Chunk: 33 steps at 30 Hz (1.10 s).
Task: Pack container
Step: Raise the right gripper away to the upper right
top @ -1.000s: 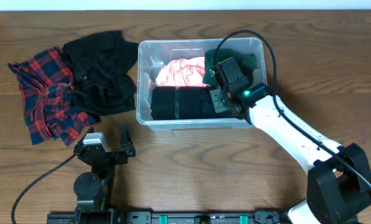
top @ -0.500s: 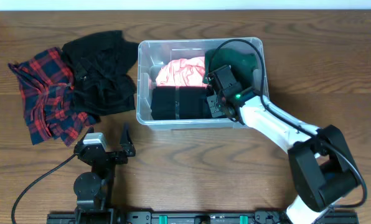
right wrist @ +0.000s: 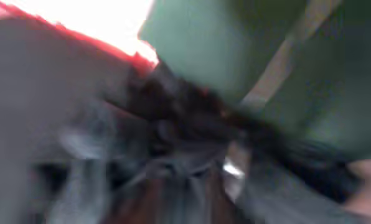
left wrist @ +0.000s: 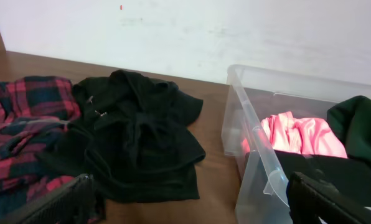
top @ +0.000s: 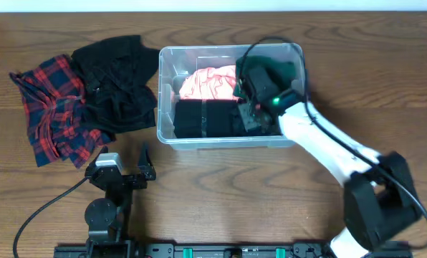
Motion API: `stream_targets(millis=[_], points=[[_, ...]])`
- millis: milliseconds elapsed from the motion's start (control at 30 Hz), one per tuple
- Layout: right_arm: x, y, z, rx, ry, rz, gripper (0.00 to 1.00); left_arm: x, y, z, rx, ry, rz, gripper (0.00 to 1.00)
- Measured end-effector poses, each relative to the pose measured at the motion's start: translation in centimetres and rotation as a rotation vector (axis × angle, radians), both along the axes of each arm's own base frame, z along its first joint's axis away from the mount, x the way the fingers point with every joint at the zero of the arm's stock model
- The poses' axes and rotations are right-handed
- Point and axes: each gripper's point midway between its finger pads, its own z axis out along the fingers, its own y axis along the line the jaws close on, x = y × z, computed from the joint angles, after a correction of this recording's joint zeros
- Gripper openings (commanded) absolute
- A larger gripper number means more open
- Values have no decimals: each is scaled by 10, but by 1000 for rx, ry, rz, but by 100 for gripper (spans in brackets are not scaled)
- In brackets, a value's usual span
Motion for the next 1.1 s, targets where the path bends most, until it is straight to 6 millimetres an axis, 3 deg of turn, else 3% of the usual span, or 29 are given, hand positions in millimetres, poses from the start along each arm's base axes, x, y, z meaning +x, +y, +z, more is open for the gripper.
stream_targets(millis=[133,267,333,400,500,600,767,967,1100], points=[[15,-2,94,55,-167,-20,65,0,0,0,0,0,0,98],[19,-33,184,99,-339,-103,87,0,0,0,0,0,0,98],[20,-59,210,109,-394,-165,97,0,0,0,0,0,0,98],[21,-91,222,94,-417,-243,99,0,0,0,0,0,0,98],[24,-146,214,51,-380,-372,99,0,0,0,0,0,0,98],[25,-198,193,22,-303,-492,99,0,0,0,0,0,0,98],[16,-263,156,10,-156,-657,99,0,0,0,0,0,0,98],[8,-305,109,-3,2,-774,99,0,0,0,0,0,0,98],[5,-308,77,-11,113,-785,99,0,0,0,0,0,0,98]])
